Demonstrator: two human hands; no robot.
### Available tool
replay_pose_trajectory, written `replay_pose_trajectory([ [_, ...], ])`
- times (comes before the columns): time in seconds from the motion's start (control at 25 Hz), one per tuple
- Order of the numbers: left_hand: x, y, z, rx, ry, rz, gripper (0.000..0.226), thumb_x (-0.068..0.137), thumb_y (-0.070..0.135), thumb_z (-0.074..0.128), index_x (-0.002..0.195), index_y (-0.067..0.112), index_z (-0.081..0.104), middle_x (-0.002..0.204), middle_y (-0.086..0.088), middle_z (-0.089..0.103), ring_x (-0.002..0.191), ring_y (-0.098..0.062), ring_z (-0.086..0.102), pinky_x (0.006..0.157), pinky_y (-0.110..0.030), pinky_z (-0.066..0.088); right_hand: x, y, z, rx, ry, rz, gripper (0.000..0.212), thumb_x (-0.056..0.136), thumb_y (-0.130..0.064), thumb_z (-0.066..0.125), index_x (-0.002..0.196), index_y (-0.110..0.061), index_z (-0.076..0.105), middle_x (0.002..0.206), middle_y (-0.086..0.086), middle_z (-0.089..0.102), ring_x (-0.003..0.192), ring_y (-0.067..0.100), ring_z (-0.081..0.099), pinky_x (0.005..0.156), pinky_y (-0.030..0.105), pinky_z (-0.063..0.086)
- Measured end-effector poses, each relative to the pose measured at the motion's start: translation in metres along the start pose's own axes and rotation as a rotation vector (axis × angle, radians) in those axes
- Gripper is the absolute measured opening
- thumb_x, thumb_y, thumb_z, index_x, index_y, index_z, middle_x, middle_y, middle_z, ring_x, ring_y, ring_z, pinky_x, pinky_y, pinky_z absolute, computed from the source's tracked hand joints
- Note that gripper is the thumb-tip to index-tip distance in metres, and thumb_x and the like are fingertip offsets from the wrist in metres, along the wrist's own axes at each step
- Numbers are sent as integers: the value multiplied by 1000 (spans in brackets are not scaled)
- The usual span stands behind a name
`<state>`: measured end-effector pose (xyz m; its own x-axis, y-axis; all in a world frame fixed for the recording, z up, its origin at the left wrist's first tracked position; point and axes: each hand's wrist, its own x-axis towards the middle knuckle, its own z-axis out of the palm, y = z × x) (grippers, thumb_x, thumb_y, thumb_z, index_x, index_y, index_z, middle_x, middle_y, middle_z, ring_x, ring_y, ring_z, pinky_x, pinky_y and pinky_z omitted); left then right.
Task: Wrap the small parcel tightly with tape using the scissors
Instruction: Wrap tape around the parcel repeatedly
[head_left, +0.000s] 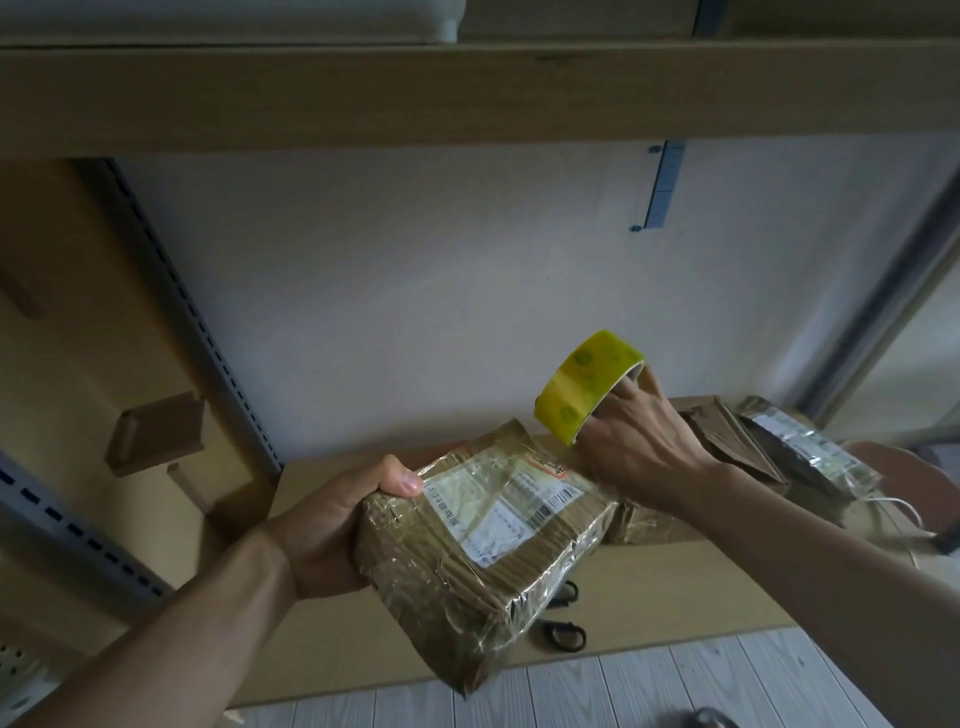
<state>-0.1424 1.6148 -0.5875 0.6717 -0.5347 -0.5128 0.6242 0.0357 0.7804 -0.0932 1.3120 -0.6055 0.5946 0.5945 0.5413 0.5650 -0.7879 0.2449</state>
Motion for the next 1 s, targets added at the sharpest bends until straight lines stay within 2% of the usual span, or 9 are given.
replay_pose_trajectory([
  [0.16, 1, -1, -2, 3, -13, 17, 118, 40, 31, 91, 139, -9, 42, 146, -41, 36, 120, -45, 42, 111, -57, 28, -4, -2, 6, 37, -101, -28, 31, 98, -40, 40, 122, -28, 55, 113, 6, 66, 113, 33, 54, 89, 58, 46],
  [0.28, -1, -1, 1, 35, -37, 44, 85, 50, 32, 83, 126, 1, 63, 137, -35, 53, 118, -43, 51, 100, -49, 40, -5, -2, 7, 66, -116, -22, 31, 98, -41, 41, 123, -29, 56, 114, 5, 65, 113, 34, 56, 86, 58, 46],
  [0.4, -2, 0, 1, 53, -97, 92, 70, 59, 33, 78, 124, 8, 67, 134, -30, 58, 116, -40, 57, 97, -46, 44, -7, -1, 6, 78, -131, 12, 29, 99, -39, 45, 125, -31, 54, 113, 4, 64, 110, 32, 56, 86, 55, 45],
  [0.56, 3, -2, 0, 25, -178, 162, 64, 74, 31, 62, 136, 14, 58, 140, -27, 55, 125, -43, 52, 106, -54, 38, -4, 5, 2, 113, -128, 18, 27, 99, -38, 48, 125, -32, 52, 112, 3, 64, 107, 31, 55, 84, 53, 44],
  [0.68, 4, -7, 0, 10, -299, 206, 65, 80, 30, 64, 143, 18, 51, 140, -21, 56, 123, -38, 58, 102, -49, 44, -6, 1, 2, 260, -113, 31, 32, 100, -47, 42, 119, -29, 60, 113, 1, 62, 105, 26, 53, 83, 50, 45],
  [0.8, 7, -14, -4, -44, -347, 160, 73, 79, 33, 68, 145, 12, 46, 140, -25, 55, 122, -40, 56, 105, -52, 37, -4, -1, 1, 482, -51, 49, 32, 96, -47, 55, 109, -20, 67, 107, 1, 62, 101, 25, 54, 87, 48, 45],
  [0.88, 8, -18, -4, -133, -429, 154, 66, 89, 26, 57, 148, 0, 39, 139, -28, 53, 124, -40, 55, 107, -49, 39, -2, 2, -4, 497, -41, 22, 35, 94, -44, 61, 112, -15, 68, 109, 3, 65, 101, 25, 57, 88, 44, 46],
  [0.92, 6, -16, -2, -122, -412, 130, 62, 88, 27, 60, 138, -7, 49, 130, -28, 61, 118, -37, 61, 103, -44, 45, -3, 3, -6, 443, -43, -17, 35, 95, -43, 61, 116, -15, 68, 111, 3, 66, 103, 25, 58, 89, 41, 47],
  [1.0, 6, -12, 1, 67, -294, 94, 54, 65, 40, 84, 103, 2, 77, 103, -15, 76, 94, -25, 73, 84, -34, 55, -4, 1, -7, 279, -59, -94, 35, 96, -40, 60, 124, -20, 65, 114, 1, 66, 107, 25, 58, 89, 39, 44],
])
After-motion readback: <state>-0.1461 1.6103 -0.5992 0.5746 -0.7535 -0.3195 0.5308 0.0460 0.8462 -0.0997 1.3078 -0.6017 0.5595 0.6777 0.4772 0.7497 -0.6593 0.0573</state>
